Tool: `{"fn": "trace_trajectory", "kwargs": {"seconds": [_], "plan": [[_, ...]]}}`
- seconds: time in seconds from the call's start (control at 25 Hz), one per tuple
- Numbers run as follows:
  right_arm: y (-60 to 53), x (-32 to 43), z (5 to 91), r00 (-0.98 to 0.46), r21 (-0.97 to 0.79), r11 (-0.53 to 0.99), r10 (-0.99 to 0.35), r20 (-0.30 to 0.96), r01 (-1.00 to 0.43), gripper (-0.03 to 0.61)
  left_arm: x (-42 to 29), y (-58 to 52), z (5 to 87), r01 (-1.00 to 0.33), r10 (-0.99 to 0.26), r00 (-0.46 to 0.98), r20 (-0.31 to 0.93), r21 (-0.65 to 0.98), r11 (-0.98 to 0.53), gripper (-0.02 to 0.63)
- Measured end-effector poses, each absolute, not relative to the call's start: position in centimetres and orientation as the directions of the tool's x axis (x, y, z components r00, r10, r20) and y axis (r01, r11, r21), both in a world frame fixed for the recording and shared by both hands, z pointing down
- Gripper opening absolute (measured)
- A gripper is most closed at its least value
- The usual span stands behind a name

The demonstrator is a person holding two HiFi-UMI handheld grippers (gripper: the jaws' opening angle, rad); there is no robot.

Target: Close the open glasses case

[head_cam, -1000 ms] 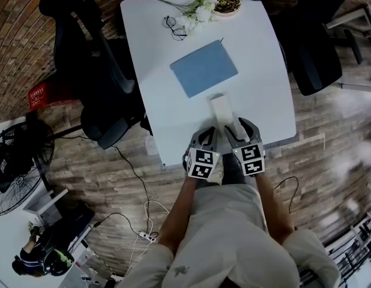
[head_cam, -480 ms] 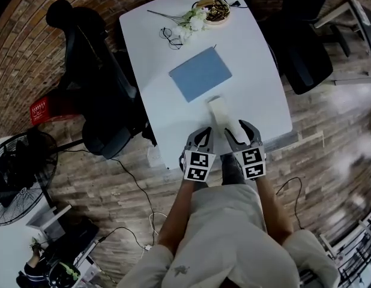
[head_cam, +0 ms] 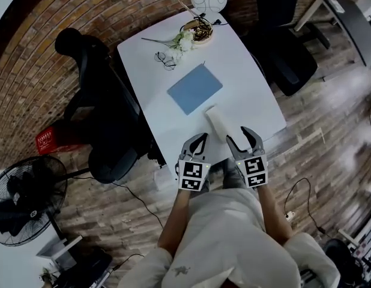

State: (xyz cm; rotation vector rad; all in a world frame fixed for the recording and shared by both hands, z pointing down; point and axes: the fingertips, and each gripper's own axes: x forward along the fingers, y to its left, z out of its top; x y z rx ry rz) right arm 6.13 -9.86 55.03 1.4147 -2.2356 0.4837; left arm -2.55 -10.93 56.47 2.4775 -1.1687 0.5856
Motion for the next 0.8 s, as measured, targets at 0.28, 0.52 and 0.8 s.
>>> {"fn": "trace_trajectory", "kwargs": {"seconds": [0.28, 0.52, 0.8], "plan": [[-7.6, 6.4, 52.0, -0.259, -0.008, 0.292, -0.836, 0.483, -0.956, 0.232, -3.4, -9.4, 53.0, -0.718, -0.62, 0.656, 0.43, 0.1, -0.689, 0.003], [-6.1, 5.7, 49.8, -0.192, 0.013, 0.222, -0.872, 0.451, -0.975, 0.232, -3.6, -9.3, 50.8, -0.674, -0.604, 0.703, 0.375, 0.079, -0.735, 0.003], [-6.0, 5.8, 48.2, -0.148, 0.046, 0.184, -0.893, 0.426, -0.982, 0.232, -3.3, -9.7, 49.0, -0.642, -0.591, 0.735, 0.332, 0.059, -0.765, 0.003]]}}
